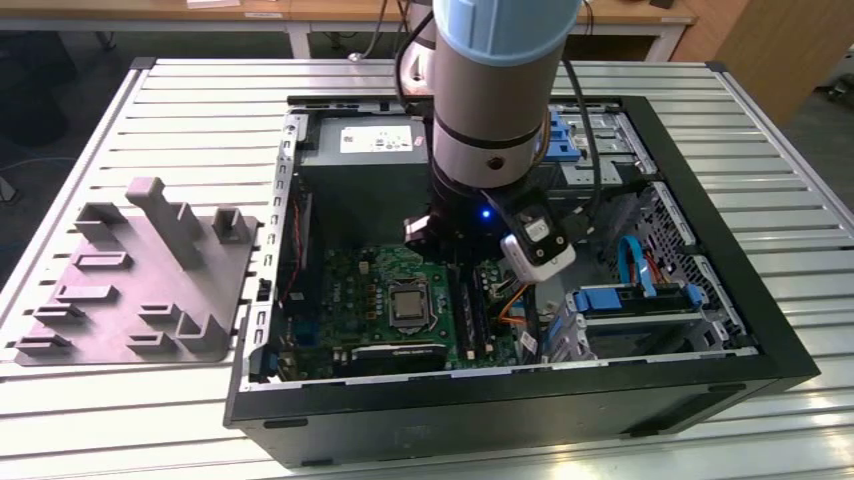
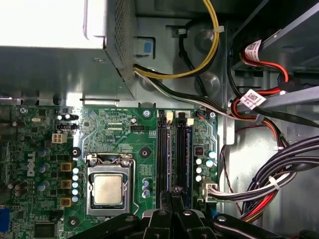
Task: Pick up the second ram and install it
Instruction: 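Insert the second ram into the second slot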
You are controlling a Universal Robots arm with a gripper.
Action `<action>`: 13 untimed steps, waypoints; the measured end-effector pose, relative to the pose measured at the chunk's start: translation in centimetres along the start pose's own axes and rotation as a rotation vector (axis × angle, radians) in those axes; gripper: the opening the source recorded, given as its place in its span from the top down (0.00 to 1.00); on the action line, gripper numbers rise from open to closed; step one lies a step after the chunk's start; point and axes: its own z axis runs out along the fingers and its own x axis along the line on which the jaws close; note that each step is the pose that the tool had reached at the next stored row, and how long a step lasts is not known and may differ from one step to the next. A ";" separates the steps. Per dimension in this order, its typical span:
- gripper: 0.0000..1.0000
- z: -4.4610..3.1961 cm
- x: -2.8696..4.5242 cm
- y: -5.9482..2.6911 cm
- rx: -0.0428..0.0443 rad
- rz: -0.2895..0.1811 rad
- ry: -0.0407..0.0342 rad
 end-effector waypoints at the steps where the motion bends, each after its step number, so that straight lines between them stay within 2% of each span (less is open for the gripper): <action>1: 0.89 0.00 0.00 0.00 0.0001 0.000 0.0001; 4: 0.89 0.02 0.00 0.00 -0.0007 0.000 0.0000; 7: 0.89 0.09 0.00 0.00 -0.0155 0.000 -0.0001; 13: 0.89 0.49 0.02 -0.02 -0.0164 0.000 0.0000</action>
